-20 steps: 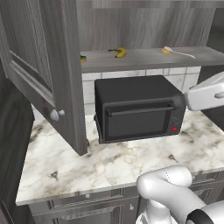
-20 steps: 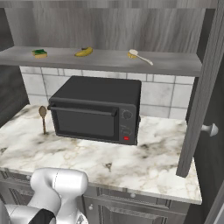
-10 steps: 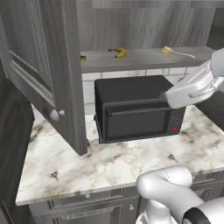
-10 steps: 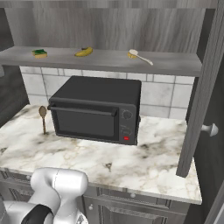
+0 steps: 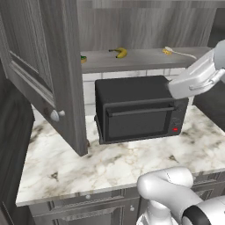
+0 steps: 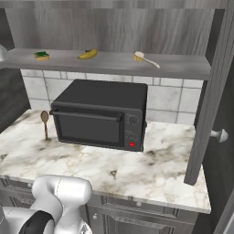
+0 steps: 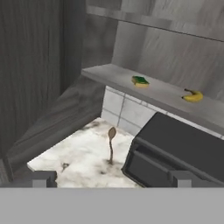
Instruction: Pick the sponge and dish brush from the cabinet and place them on the counter.
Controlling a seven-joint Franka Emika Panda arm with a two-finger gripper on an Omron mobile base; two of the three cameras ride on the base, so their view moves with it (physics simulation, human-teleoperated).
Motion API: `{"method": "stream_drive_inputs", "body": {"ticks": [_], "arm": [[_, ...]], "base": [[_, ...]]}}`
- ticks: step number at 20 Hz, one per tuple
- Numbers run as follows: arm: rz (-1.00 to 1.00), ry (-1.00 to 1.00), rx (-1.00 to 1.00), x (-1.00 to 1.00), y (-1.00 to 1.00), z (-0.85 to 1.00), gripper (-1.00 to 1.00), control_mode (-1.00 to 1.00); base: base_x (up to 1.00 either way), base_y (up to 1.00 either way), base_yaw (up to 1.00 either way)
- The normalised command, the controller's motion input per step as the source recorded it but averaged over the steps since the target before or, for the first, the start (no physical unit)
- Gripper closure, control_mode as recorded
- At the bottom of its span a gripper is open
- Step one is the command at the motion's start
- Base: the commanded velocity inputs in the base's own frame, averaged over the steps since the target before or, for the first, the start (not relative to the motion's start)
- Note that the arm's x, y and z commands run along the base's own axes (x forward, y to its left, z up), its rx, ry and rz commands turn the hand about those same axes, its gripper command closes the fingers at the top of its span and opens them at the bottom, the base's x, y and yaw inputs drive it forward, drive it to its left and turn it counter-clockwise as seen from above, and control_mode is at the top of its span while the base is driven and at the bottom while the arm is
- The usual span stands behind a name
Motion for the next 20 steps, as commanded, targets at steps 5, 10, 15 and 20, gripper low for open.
{"method": "stream_drive_inputs", "body": {"ticks": [5,10,15,20], "arm": [[-0.08,-0.04,0.1,0.09,-0.41,0.07,-1.0,-1.0],[-0.04,-0.05,0.1,0.16,-0.05,0.0,-1.0,-1.0],[-0.01,-0.07,0.05,0.28,0.0,-0.09,-1.0,-1.0],[-0.03,-0.05,0.06,0.3,0.04,-0.09,-1.0,-1.0]], "base": [[0.0,0.0,0.0],[0.0,0.0,0.0],[0.0,0.0,0.0],[0.0,0.0,0.0]]}}
